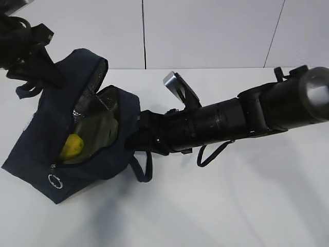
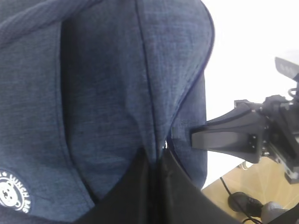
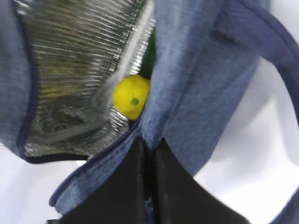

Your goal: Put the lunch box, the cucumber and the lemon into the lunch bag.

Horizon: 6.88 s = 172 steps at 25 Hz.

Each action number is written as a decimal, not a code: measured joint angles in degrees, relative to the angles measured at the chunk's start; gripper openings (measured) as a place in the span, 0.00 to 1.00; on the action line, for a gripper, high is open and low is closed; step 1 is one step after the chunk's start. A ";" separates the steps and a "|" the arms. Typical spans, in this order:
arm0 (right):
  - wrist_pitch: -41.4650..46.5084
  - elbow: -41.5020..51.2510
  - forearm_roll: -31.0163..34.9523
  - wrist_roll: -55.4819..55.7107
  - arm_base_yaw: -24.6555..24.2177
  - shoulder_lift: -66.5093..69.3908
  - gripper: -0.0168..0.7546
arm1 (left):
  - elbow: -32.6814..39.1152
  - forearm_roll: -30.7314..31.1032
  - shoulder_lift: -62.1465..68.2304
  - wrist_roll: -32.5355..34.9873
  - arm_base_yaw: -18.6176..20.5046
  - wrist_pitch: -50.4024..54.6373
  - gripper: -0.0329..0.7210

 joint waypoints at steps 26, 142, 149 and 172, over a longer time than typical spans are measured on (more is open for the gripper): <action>-8.42 0.00 -28.53 17.65 -6.32 -18.06 0.02 | 0.00 -6.33 1.40 4.05 -14.13 -7.78 0.04; 10.81 -18.44 -60.90 22.47 -14.23 -15.50 0.38 | 0.00 -26.81 14.95 15.59 -18.64 -23.42 0.04; 18.87 -20.46 -67.57 22.47 -14.23 -15.49 0.38 | 0.00 -26.81 14.95 15.59 -18.64 -23.42 0.04; 26.93 -22.83 -75.36 25.59 -14.23 -25.39 0.38 | 0.00 -25.55 14.95 15.59 -18.64 -23.42 0.04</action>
